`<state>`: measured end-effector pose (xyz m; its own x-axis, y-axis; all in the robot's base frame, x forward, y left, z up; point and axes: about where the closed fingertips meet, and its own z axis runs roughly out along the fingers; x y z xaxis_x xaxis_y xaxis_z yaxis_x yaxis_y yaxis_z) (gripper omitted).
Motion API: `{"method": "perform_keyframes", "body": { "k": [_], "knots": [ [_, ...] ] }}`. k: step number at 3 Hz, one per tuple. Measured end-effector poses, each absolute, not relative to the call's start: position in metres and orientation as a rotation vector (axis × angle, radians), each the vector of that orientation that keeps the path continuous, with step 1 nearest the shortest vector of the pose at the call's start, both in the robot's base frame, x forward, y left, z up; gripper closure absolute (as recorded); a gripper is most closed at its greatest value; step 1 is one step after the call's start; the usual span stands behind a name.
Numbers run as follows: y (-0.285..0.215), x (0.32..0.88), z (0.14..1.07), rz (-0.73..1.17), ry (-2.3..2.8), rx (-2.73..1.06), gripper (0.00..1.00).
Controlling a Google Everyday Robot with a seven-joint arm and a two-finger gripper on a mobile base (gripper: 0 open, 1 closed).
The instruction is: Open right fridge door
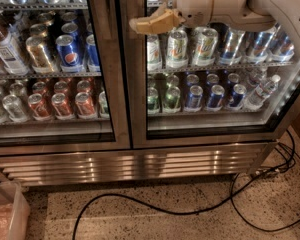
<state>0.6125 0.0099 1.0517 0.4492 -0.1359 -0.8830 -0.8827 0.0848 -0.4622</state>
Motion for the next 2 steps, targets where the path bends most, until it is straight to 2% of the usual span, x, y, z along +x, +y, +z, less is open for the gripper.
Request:
{"method": "perform_keyframes", "body": {
  "k": [2],
  "knots": [
    [0.036,0.615,1.040,0.790,0.978,-1.438,0.38]
  ]
}}
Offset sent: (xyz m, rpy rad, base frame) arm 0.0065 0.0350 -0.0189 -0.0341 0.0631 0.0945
